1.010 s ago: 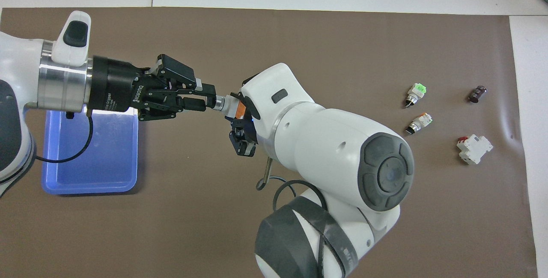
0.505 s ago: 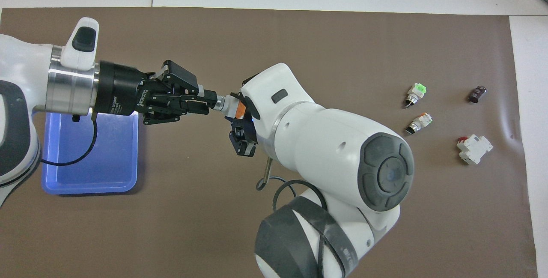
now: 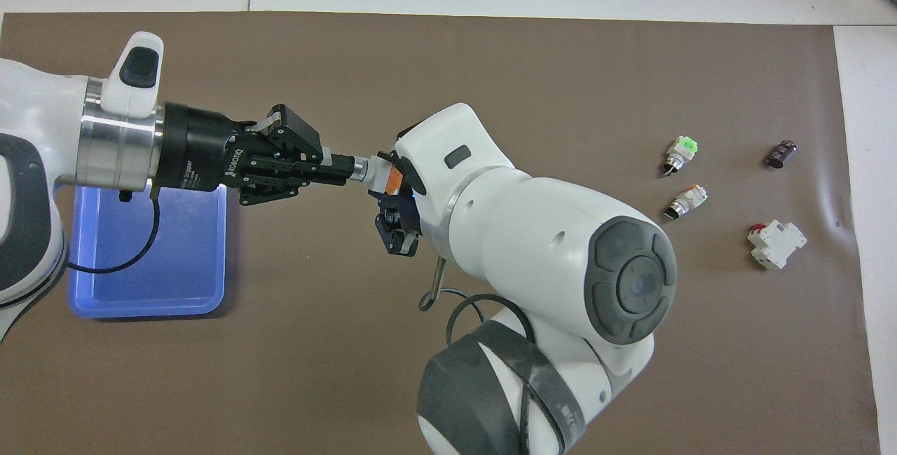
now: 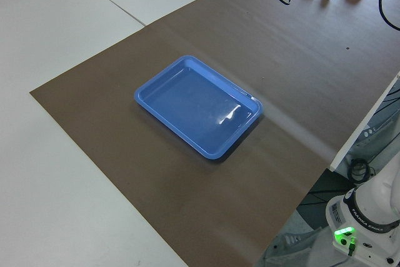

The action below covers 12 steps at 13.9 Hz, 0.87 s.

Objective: Turn and place switch with both arms

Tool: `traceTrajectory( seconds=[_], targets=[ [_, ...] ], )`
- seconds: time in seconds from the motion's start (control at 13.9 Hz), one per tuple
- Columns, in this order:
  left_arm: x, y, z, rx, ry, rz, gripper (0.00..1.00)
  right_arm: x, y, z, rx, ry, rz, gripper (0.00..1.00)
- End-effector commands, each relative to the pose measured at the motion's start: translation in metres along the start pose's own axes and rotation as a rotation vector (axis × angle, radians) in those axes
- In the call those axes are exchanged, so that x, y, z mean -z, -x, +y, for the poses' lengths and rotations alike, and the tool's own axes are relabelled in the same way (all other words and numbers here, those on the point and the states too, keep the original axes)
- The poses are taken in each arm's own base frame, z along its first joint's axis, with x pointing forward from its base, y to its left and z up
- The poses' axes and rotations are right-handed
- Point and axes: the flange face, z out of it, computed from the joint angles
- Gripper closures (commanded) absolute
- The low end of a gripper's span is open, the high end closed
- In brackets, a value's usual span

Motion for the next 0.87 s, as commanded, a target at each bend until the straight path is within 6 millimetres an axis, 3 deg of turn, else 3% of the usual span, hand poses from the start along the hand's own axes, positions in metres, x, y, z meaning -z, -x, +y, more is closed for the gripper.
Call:
traceTrajectory(
  seconds=[0.0,0.79],
  targets=[
    [-0.003,0.010,-0.005,0.014,0.000,-0.003,1.00,0.002,-0.005,0.001,-0.011,0.023,0.004,1.00],
    [-0.023,0.022,-0.003,-0.034,-0.081,-0.004,1.00,0.002,-0.005,0.001,-0.012,0.023,0.004,1.00]
  ],
)
